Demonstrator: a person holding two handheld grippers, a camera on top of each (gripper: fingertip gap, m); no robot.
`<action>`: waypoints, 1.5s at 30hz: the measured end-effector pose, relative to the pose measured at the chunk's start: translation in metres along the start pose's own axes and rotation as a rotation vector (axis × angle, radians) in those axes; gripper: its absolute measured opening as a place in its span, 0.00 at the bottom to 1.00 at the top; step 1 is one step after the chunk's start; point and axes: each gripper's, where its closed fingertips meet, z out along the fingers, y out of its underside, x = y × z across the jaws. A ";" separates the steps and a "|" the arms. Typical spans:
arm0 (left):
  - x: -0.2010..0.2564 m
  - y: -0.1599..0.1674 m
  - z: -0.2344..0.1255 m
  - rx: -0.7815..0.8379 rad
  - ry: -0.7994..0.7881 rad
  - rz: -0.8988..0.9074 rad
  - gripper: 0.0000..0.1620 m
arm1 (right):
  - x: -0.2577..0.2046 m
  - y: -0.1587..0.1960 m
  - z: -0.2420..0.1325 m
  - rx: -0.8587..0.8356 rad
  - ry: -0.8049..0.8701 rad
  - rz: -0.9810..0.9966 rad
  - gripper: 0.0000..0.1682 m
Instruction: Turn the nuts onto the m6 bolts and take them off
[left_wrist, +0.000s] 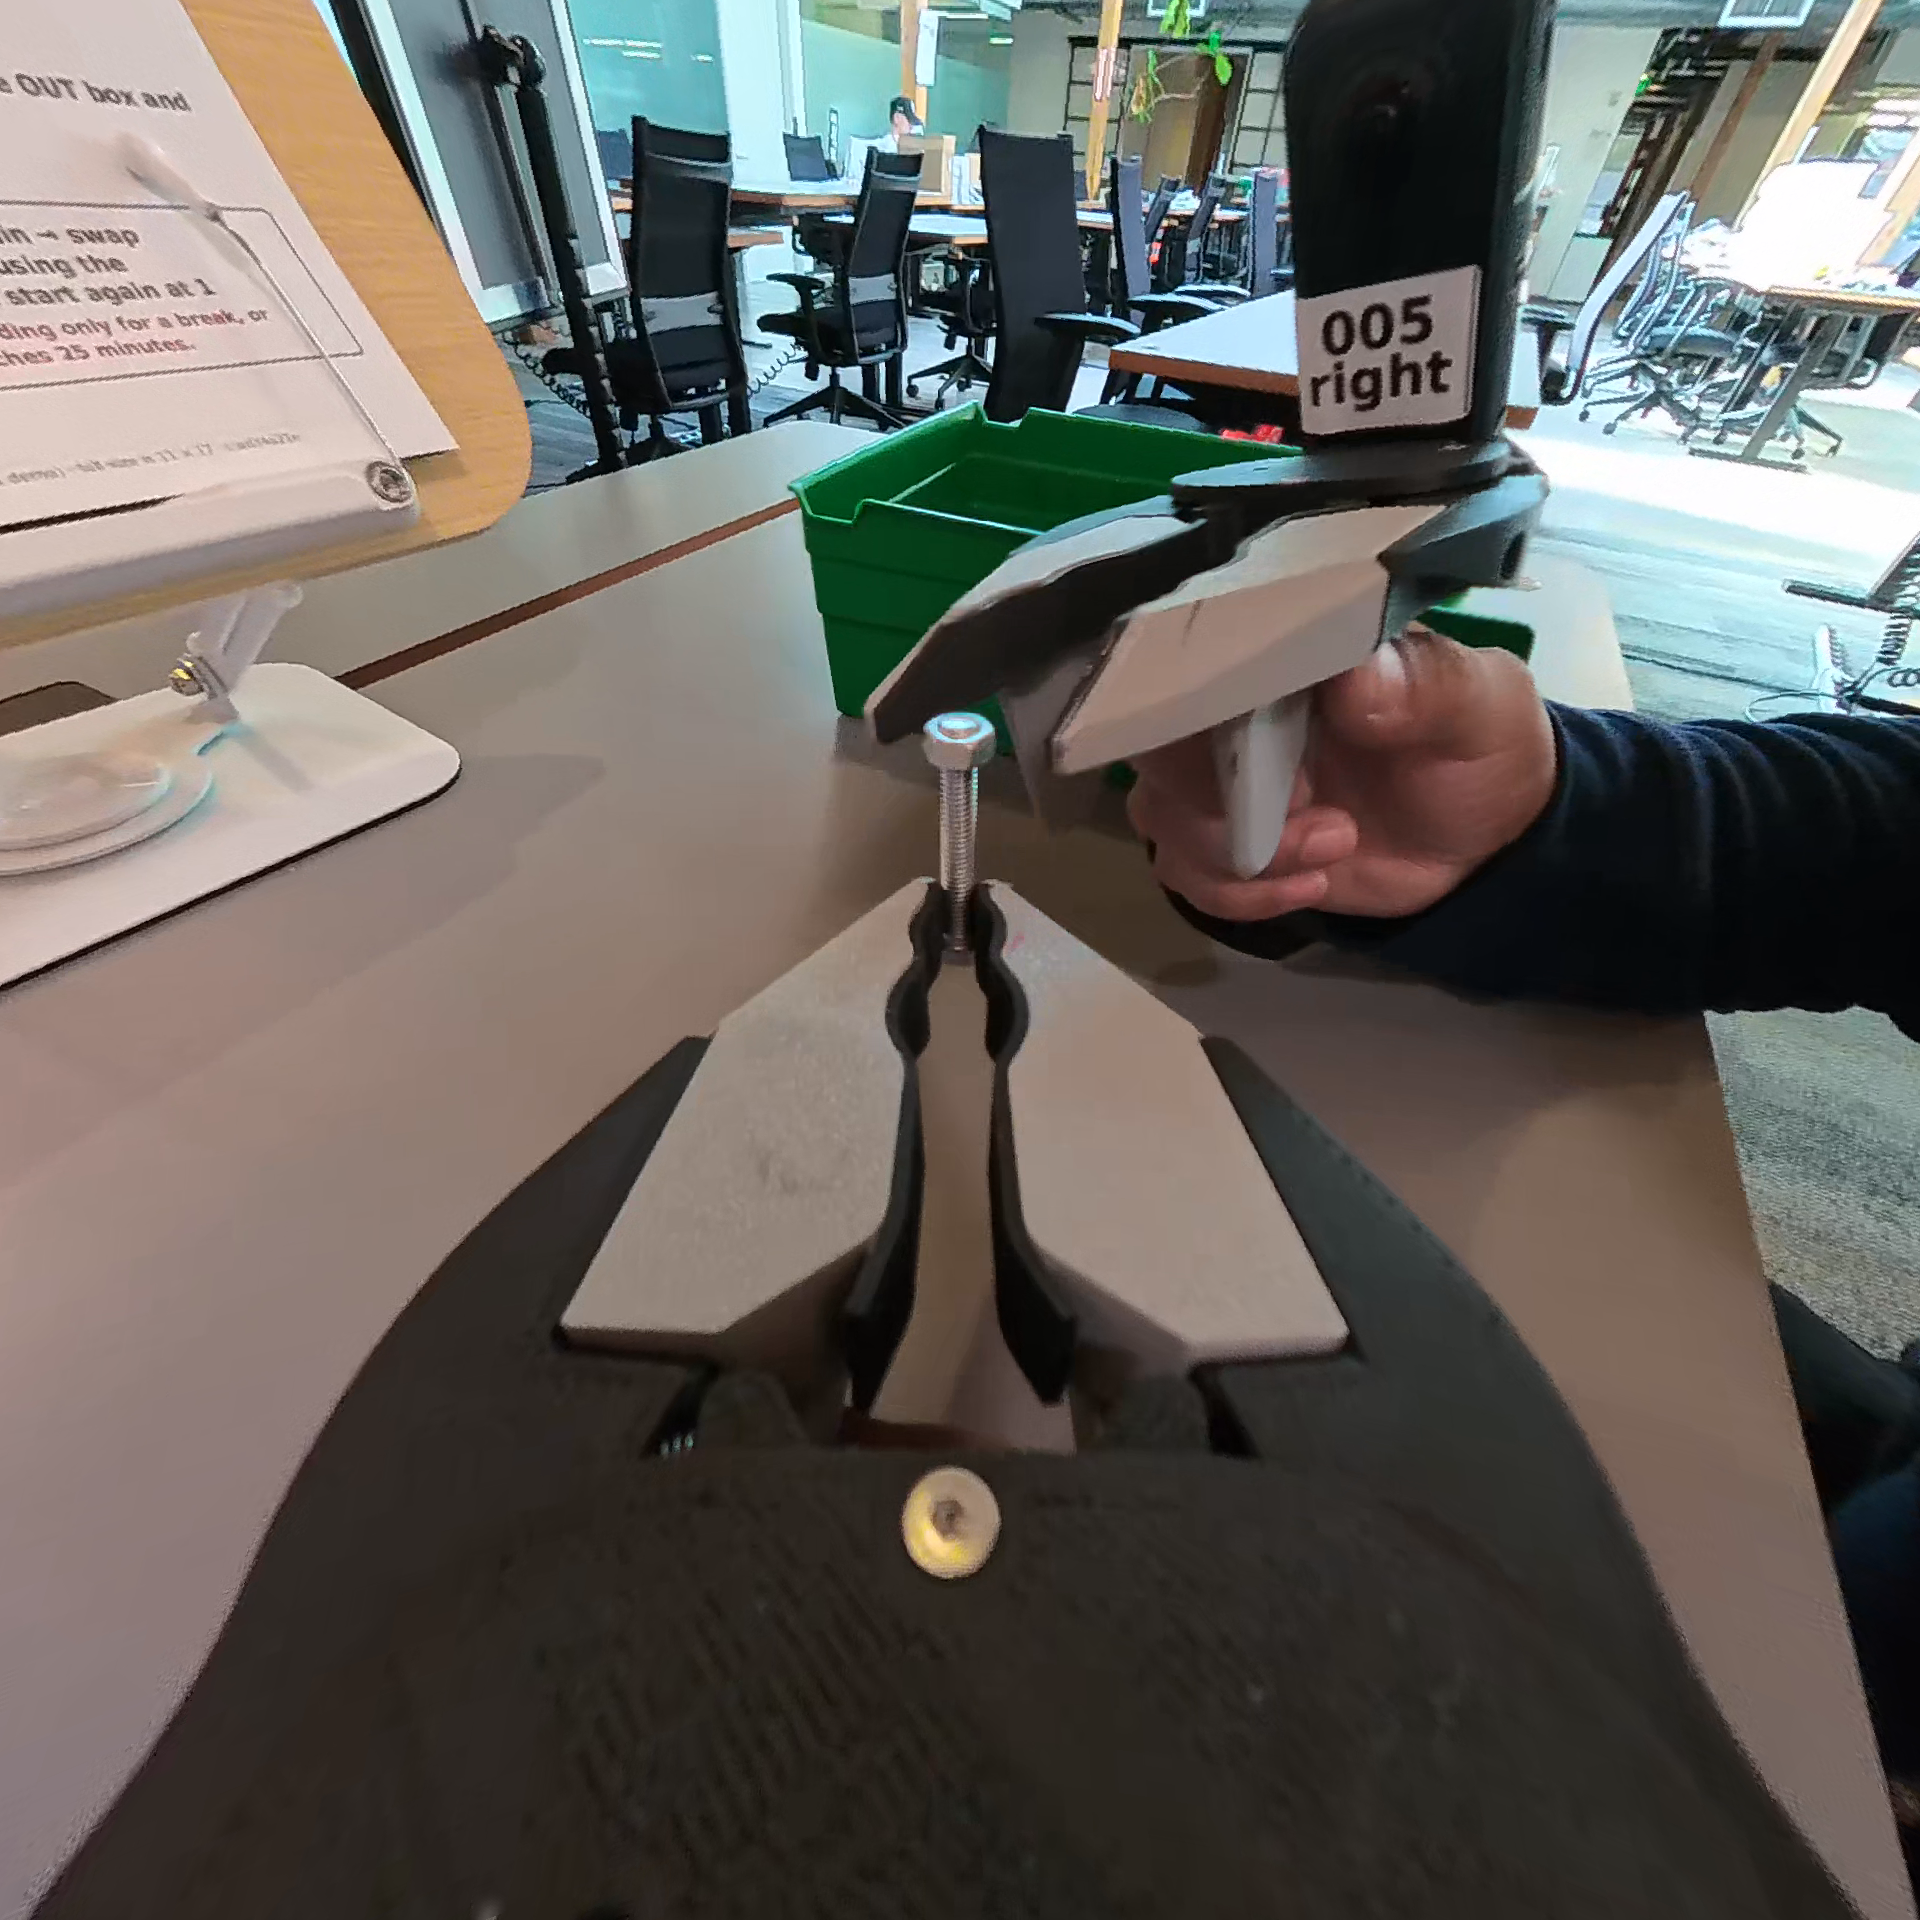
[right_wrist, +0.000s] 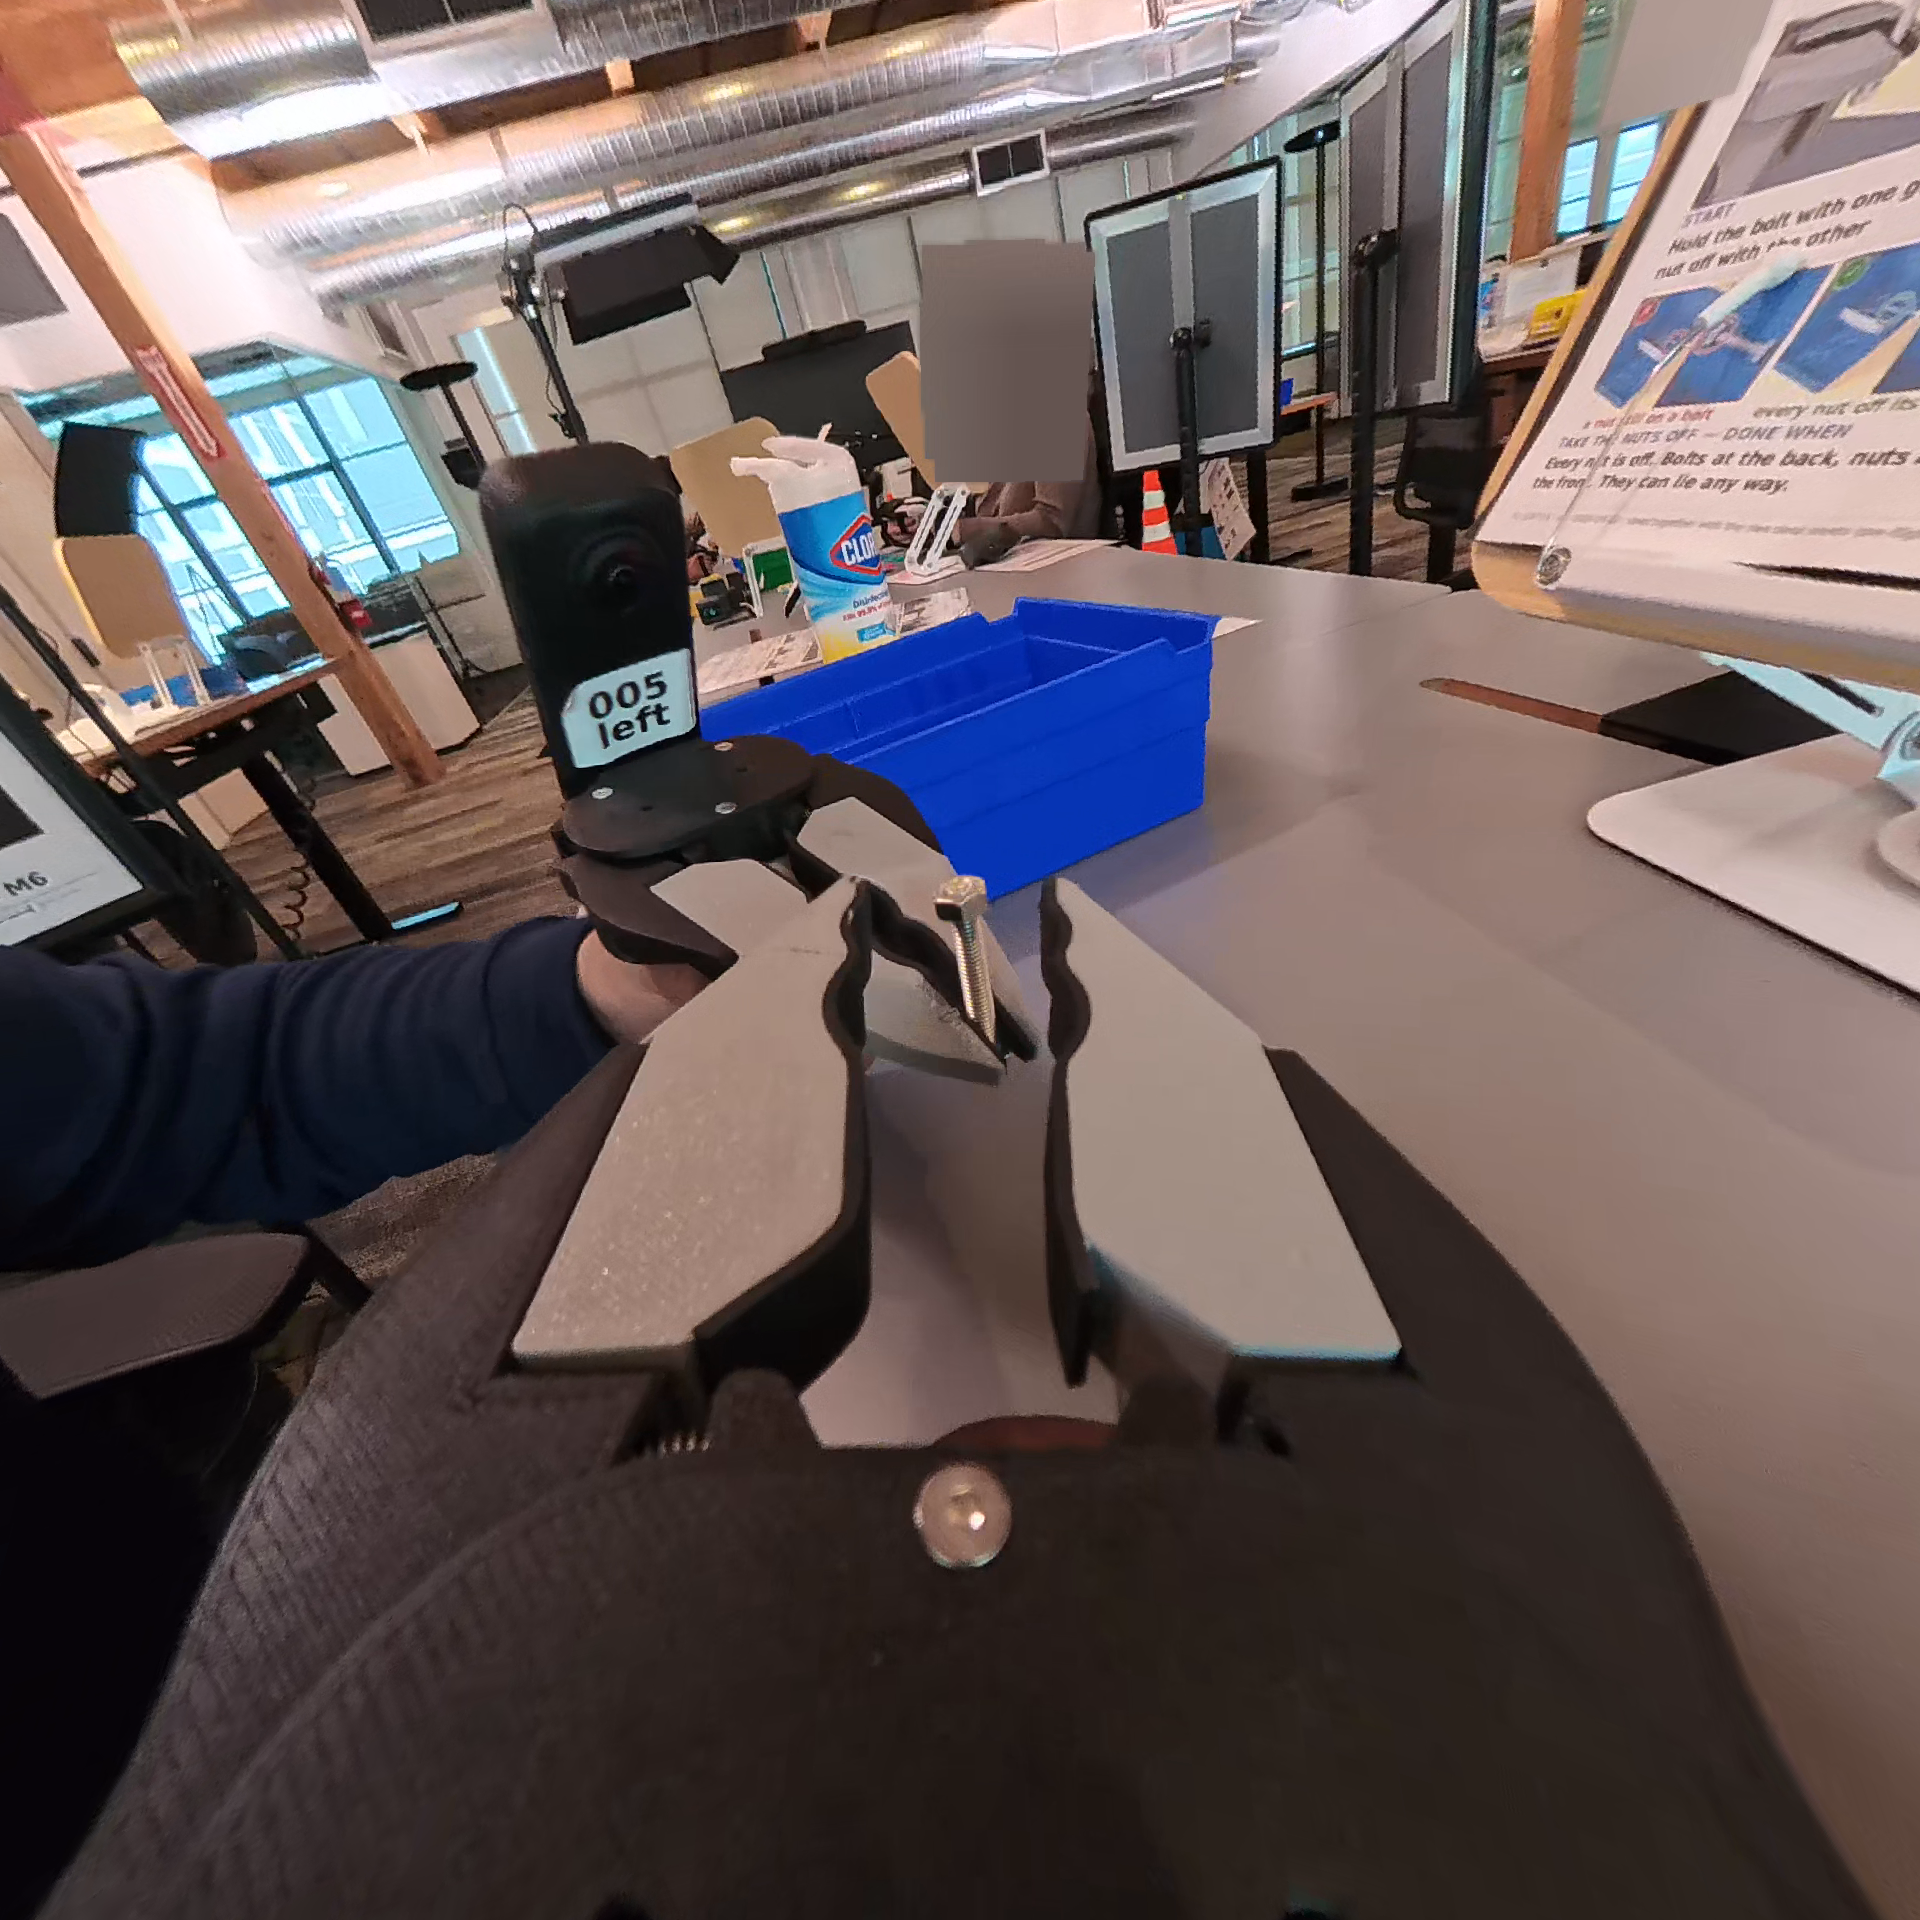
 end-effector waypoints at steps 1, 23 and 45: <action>0.001 0.000 0.000 0.001 0.004 -0.001 0.01 | -0.002 0.000 0.000 -0.001 -0.008 -0.007 0.16; 0.007 -0.003 0.001 0.026 0.039 -0.044 0.06 | 0.004 0.013 0.004 -0.070 0.061 -0.051 0.03; 0.013 -0.002 0.001 0.024 0.101 -0.095 0.00 | 0.005 0.009 0.003 -0.034 0.029 0.022 0.03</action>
